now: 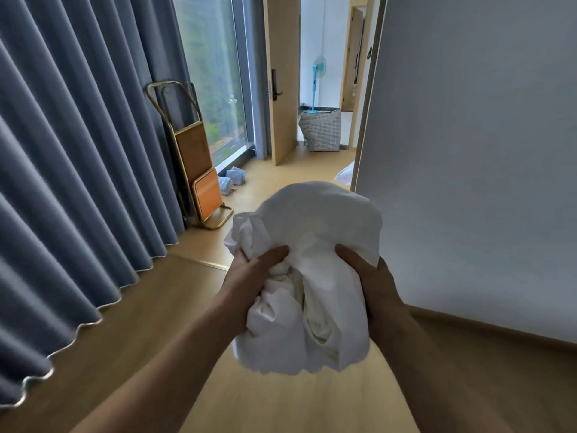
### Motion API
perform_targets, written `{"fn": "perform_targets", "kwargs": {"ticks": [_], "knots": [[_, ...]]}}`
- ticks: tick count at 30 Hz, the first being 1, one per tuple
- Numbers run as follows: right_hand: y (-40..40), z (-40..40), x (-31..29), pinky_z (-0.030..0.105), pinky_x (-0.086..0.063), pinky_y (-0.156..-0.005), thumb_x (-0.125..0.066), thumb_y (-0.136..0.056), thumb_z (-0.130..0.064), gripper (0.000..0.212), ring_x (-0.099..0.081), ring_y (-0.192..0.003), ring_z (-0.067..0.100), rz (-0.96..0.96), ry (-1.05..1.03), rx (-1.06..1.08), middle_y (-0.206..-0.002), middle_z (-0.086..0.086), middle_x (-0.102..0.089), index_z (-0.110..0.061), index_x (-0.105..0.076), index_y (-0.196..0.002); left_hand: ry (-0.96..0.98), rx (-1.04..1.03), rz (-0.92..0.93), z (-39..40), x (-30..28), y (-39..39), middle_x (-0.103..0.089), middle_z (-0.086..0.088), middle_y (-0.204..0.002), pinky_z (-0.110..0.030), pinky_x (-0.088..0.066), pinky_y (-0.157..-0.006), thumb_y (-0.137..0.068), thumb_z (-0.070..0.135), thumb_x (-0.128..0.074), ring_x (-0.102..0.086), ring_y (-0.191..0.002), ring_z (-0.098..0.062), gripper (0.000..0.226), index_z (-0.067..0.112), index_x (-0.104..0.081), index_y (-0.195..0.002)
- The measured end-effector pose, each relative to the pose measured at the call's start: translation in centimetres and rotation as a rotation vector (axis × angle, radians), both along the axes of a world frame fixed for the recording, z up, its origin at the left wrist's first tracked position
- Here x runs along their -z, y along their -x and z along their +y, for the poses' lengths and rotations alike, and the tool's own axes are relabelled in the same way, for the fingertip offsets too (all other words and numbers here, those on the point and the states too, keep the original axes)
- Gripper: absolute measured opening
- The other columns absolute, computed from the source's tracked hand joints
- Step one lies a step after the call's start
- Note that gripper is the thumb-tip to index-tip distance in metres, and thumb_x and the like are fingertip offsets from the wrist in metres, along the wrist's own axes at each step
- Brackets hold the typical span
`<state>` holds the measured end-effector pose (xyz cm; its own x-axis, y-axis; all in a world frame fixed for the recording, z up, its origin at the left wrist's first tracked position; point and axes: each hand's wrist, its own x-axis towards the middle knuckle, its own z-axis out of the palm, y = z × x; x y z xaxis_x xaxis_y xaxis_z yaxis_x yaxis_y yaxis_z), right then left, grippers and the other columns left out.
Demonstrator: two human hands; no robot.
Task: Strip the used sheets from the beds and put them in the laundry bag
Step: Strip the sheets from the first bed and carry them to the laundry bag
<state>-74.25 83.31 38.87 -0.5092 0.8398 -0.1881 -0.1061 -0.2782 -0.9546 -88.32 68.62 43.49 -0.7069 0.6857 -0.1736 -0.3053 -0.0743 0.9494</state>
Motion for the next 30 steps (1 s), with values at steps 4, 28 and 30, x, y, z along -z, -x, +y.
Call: {"fn": "perform_targets", "kwargs": {"ticks": [4, 28, 30], "knots": [[6.5, 4.9, 0.1, 0.045, -0.063, -0.081, -0.091, -0.064, -0.059, 0.078, -0.076, -0.101, 0.025, 0.015, -0.010, -0.088, -0.118, 0.000, -0.076, -0.030, -0.064, -0.131, 0.008, -0.044, 0.005, 4.3, 0.0, 6.4, -0.080, -0.003, -0.095, -0.040, -0.061, -0.078, -0.087, 0.021, -0.080, -0.078, -0.087, -0.024, 0.041, 0.031, -0.058, -0.119], [51.8, 36.5, -0.1, 0.057, -0.058, -0.096, -0.093, -0.063, -0.056, 0.073, -0.075, -0.103, 0.034, 0.010, -0.014, 0.008, -0.116, 0.006, -0.077, -0.023, -0.070, -0.125, -0.002, 0.102, 0.006, 37.8, 0.8, 54.3, -0.078, -0.007, -0.100, -0.045, -0.062, -0.085, -0.083, 0.027, -0.084, -0.078, -0.086, -0.026, 0.036, 0.035, -0.054, -0.102], [55.4, 39.7, 1.1, 0.056, -0.060, -0.092, -0.093, -0.059, -0.058, 0.078, -0.076, -0.099, 0.034, -0.006, -0.008, 0.032, -0.114, 0.007, -0.077, -0.022, -0.069, -0.124, -0.003, 0.092, -0.003, 41.1, 2.2, 57.5, -0.078, -0.007, -0.098, -0.042, -0.062, -0.081, -0.085, 0.024, -0.082, -0.078, -0.084, -0.026, 0.033, 0.034, -0.055, -0.101]]}}
